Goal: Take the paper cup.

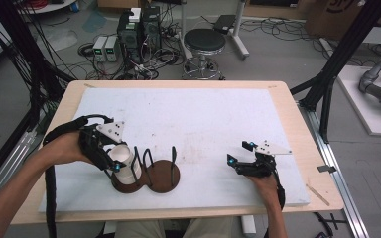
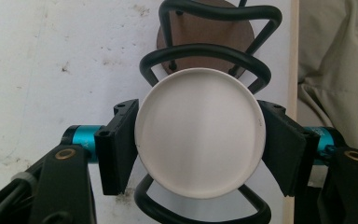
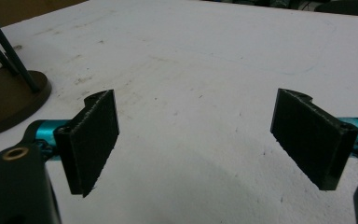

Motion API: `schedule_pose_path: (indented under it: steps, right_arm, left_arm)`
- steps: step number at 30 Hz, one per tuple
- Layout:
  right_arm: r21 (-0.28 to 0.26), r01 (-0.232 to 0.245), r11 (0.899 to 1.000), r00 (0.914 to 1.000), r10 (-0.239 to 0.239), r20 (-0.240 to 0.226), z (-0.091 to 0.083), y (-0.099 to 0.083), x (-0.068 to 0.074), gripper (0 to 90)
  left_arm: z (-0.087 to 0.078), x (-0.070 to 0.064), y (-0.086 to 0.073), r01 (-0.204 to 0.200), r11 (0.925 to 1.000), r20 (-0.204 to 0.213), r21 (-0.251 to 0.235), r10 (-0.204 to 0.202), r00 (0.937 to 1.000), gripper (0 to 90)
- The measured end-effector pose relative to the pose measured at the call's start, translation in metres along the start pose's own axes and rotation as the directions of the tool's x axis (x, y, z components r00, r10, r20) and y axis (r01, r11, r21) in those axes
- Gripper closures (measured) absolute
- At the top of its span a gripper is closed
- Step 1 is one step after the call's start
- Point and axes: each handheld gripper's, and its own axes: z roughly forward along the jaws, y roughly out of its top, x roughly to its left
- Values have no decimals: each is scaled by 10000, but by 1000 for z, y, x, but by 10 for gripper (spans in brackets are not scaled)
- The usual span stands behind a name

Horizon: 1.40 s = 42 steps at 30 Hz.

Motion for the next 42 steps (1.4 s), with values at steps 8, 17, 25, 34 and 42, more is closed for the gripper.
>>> schedule_pose_path:
  steps: [8, 17, 25, 34, 42]
  right_arm:
    - [4, 13, 10000, 10000, -13, 7, 0, 0, 0, 155]
    - [0, 8, 10000, 10000, -8, 20, 0, 0, 0, 155]
    - [25, 37, 10000, 10000, -37, 16, 1, 0, 0, 155]
    - [49, 32, 10000, 10000, -32, 29, 1, 0, 0, 155]
    - [21, 49, 10000, 10000, -49, 41, 1, 0, 0, 155]
  left_arm:
    - [-2, 1, 0, 82, 10000, 73, -30, -82, 9999, 339]
    - [-9, 2, 2, 157, 9998, 120, -105, -155, 9998, 339]
    - [-19, 0, 3, 41, 9997, 30, -236, -40, 10000, 340]
    - [-29, 0, 7, -29, 9997, 136, -263, 33, 9999, 343]
    - [-40, 1, 7, -59, 9989, 30, -472, 61, 10000, 344]
